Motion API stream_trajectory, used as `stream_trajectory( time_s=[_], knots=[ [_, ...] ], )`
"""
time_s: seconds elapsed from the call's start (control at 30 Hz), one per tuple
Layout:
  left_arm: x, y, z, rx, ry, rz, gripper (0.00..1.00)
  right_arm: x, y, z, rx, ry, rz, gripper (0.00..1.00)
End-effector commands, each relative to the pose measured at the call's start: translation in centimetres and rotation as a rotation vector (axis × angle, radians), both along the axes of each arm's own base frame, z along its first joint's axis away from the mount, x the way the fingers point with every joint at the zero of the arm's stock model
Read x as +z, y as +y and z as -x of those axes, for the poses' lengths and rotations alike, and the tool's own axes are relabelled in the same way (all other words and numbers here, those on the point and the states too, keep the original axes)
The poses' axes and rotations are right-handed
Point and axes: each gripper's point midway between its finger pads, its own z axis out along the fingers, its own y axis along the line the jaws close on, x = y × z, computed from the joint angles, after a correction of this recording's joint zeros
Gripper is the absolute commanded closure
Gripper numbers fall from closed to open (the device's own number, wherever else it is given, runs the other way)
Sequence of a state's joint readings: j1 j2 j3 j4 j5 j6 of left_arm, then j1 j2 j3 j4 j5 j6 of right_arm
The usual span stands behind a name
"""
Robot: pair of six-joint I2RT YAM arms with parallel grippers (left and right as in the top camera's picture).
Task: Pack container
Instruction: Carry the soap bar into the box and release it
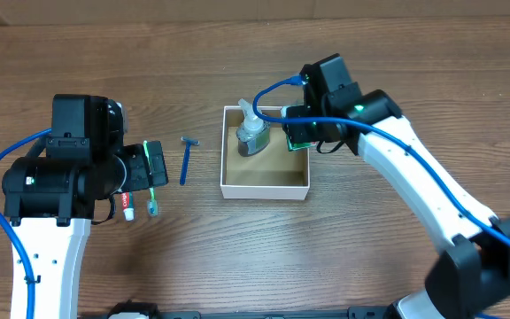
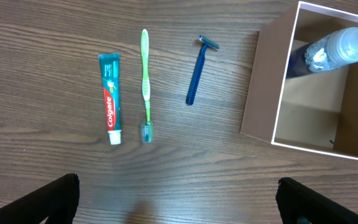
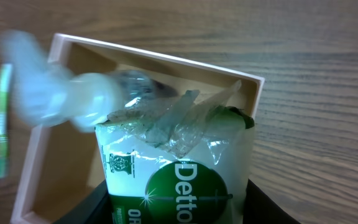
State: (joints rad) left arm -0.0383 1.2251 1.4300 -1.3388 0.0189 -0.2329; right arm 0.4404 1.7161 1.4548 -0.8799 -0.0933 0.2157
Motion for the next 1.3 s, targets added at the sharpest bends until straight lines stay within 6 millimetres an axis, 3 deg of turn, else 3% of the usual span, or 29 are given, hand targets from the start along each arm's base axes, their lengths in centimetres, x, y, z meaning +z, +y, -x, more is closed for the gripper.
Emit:
stream_trajectory(
  time_s=[0.0, 0.13, 0.17, 0.23, 0.33, 0.53, 0.63, 0.8, 0.87, 0.97, 1.07, 1.17, 1.27],
  knots=[
    [0.8, 0.1, -0.3, -0.009, -0.030, -0.006, 0.00, -1.1, 0.3, -1.2, -0.004, -0.002, 0.013, 0.68],
    [0.8, 0.1, -0.3, -0.009, -0.030, -0.006, 0.00, -1.9, 0.6, -1.8, 0.000, -0.005, 0.014, 0.65],
    [0.8, 0.1, -0.3, -0.009, -0.030, -0.006, 0.00, -1.9, 0.6, -1.9, 0.000, -0.008, 0.012, 0.60],
    [0.8, 0.1, -0.3, -0.009, -0.030, -0.006, 0.00, -1.8, 0.6, -2.0, 0.000, -0.012, 0.010, 0.39],
    [0.8, 0.1, -0.3, -0.009, -0.030, -0.006, 0.00, -1.8, 0.7, -2.0, 0.000, -0.014, 0.010, 0.31],
    [0.8, 0.1, -0.3, -0.009, -0.030, -0.006, 0.00, -1.5, 0.6, -2.1, -0.002, -0.020, 0.007, 0.32],
    [0.8, 0.1, -0.3, -0.010, -0.029, -0.006, 0.00, 0.0, -0.2, -2.4, -0.033, -0.055, 0.010, 0.37],
    [0.8, 0.1, -0.3, -0.009, -0.030, -0.006, 0.00, 6.7, -6.9, -3.4, -0.341, -0.216, 0.080, 0.35],
    [0.8, 0.1, -0.3, -0.009, -0.030, -0.006, 0.00, 9.6, -10.4, -2.9, -0.469, -0.276, 0.079, 0.31],
    [0.9, 0.1, -0.4, -0.009, -0.033, -0.006, 0.00, 12.4, -15.3, -1.4, -0.610, -0.304, 0.046, 0.27],
    [1.1, 0.1, -0.9, -0.022, -0.055, -0.010, 0.00, 13.0, -18.7, 0.0, -0.686, -0.280, 0.033, 0.19],
    [0.9, 0.0, -2.2, -0.021, -0.068, -0.010, 0.00, 11.9, -21.3, 1.1, -0.740, -0.214, 0.058, 0.19],
    [-1.2, -0.1, -3.9, -0.022, -0.008, -0.010, 0.00, 9.8, -23.2, 2.0, -0.786, -0.137, 0.094, 0.19]
  ],
)
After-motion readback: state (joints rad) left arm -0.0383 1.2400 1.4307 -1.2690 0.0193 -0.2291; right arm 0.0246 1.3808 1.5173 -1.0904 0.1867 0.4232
